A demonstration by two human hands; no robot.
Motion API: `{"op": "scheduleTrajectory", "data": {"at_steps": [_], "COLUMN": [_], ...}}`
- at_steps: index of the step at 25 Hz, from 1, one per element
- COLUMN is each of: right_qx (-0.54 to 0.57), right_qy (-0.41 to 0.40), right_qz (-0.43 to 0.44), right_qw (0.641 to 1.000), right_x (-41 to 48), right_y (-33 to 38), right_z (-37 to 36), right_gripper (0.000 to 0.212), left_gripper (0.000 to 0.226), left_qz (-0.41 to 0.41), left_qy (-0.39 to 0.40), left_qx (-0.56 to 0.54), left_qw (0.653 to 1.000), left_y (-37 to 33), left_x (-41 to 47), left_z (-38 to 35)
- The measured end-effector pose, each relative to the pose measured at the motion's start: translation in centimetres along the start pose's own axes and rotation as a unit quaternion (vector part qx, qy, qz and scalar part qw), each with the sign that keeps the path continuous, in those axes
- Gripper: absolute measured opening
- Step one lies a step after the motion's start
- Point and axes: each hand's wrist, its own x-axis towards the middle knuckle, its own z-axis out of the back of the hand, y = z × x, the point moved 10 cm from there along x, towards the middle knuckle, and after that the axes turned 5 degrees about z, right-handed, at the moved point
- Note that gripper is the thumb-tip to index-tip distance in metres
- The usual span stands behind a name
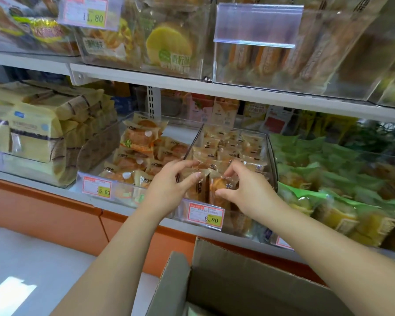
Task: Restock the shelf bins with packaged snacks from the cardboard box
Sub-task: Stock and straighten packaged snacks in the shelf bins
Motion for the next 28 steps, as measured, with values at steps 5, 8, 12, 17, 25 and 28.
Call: {"op": "scheduleTrajectory", "data": {"at_steps": [5, 8, 12, 17, 25, 28], "right_qx": [0.032, 0.032, -0.149, -0.319, -0.006, -0.041], "right_qy": [0.012, 0.044, -0.013, 0.075, -0.179, 0.165], "right_qz": [-0.033, -0.024, 0.008, -0.008, 0.184, 0.031], "right_qw": [0.999, 0.998, 0.989, 0.945, 0.966, 0.985], "right_x": [-0.3, 0.2, 2.8, 5.0, -12.7, -19.1], "right_y": [-0.8, -0.7, -0.8, -2.5, -0.7, -11.0], "right_z": [-1.9, -0.2, 4.7, 1.3, 5.6, -7.3], "right_gripper": [0.034, 0.039, 0.038, 0.047, 0.027, 0.029], "left_gripper": [0.037, 0.044, 0.054, 0.051, 0.055, 0.037], "left_qz": [-0.013, -0.027, -0.046, -0.027, -0.164, -0.214], "left_qy": [-0.007, -0.012, -0.008, -0.034, -0.165, -0.009], "left_qx": [-0.017, -0.001, 0.024, 0.01, 0.17, 0.165], "left_qw": [1.0, 1.0, 0.999, 0.999, 0.958, 0.963], "left_y": [0.0, -0.3, -1.4, -2.1, -5.3, -5.4], "left_x": [-0.1, -0.4, -0.6, -0.5, -7.6, -12.7], "left_z": [0.0, -0.4, -1.4, -2.0, 0.8, -4.3]}}
